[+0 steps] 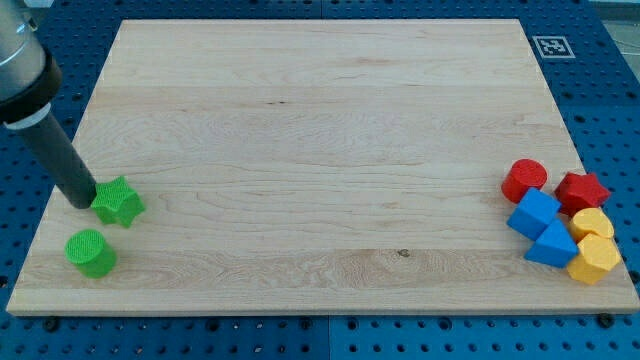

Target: Move the green star into a group of blocks

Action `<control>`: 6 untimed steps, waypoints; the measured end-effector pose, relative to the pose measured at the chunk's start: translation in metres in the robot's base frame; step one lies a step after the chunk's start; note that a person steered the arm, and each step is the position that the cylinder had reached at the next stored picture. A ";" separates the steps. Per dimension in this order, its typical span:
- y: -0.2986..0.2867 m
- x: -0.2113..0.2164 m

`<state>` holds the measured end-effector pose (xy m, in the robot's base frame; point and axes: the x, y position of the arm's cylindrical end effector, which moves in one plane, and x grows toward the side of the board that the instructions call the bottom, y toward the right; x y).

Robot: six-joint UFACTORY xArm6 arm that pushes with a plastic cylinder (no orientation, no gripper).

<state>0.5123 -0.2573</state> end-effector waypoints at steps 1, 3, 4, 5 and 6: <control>0.026 0.004; 0.068 0.004; 0.096 0.004; 0.103 0.004; 0.111 0.005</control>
<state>0.5168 -0.1466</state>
